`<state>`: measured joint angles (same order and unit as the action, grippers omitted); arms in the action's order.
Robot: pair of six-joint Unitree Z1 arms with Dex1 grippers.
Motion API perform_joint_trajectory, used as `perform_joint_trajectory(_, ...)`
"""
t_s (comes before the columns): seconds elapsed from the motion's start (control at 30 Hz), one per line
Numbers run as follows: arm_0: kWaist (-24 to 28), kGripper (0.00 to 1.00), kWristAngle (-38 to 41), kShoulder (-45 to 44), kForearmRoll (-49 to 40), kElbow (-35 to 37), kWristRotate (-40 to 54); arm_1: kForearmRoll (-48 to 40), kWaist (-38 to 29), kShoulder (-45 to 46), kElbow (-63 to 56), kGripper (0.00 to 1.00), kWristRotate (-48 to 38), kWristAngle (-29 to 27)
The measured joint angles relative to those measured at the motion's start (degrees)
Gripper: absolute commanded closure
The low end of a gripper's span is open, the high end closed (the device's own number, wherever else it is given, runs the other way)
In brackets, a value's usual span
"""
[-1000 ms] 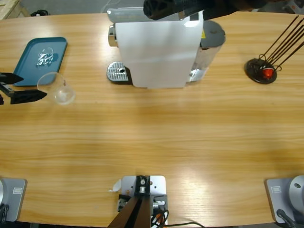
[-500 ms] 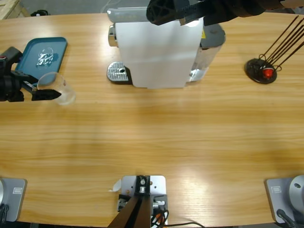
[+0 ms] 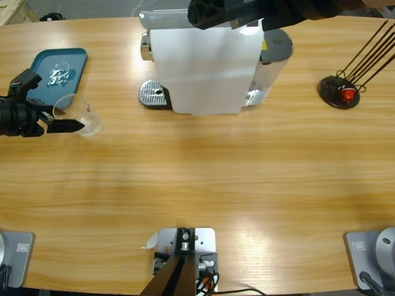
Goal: Pour coffee
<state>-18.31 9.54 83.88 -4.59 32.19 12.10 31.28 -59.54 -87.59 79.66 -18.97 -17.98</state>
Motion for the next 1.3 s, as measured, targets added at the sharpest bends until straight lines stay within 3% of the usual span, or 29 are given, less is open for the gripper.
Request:
perform_joint_trajectory(0.07,0.00,0.090,0.00,0.01,0.15,-0.05,0.00,-0.07,0.00,-0.07,0.00,0.000,-0.05,0.00)
perform_joint_trajectory(0.13,0.00,0.005,0.00,0.01,0.23,-0.06,0.00,-0.22,0.00,-0.21,0.00,0.000,-0.05,0.00)
perform_joint_trajectory(0.67,0.00,0.003,1.09,-0.31,4.64,-0.58,0.00,-1.15,0.00,-0.26,-1.17,0.000,-1.01,0.07)
perform_joint_trajectory(0.73,0.00,0.039,1.09,-0.18,5.55,-0.81,0.00,-1.23,0.00,-0.27,-1.26,0.000,-1.02,0.26)
perform_joint_trajectory(0.8,0.00,0.151,1.09,0.04,6.31,-0.94,-0.03,-1.27,0.00,-0.30,-1.27,0.000,-1.02,0.43)
perform_joint_trajectory(0.9,0.00,0.435,1.11,0.38,7.32,-1.53,-0.05,-1.27,0.00,-0.30,-1.31,0.000,-1.03,0.82)
perform_joint_trajectory(0.93,0.00,0.468,1.27,0.48,7.48,-1.68,-0.05,-1.27,0.00,-0.30,-1.31,0.000,-1.03,0.95)
perform_joint_trajectory(1.3,0.00,0.464,2.26,0.98,7.88,-2.46,0.16,-1.32,0.00,-0.51,-1.32,0.000,-1.03,1.08)
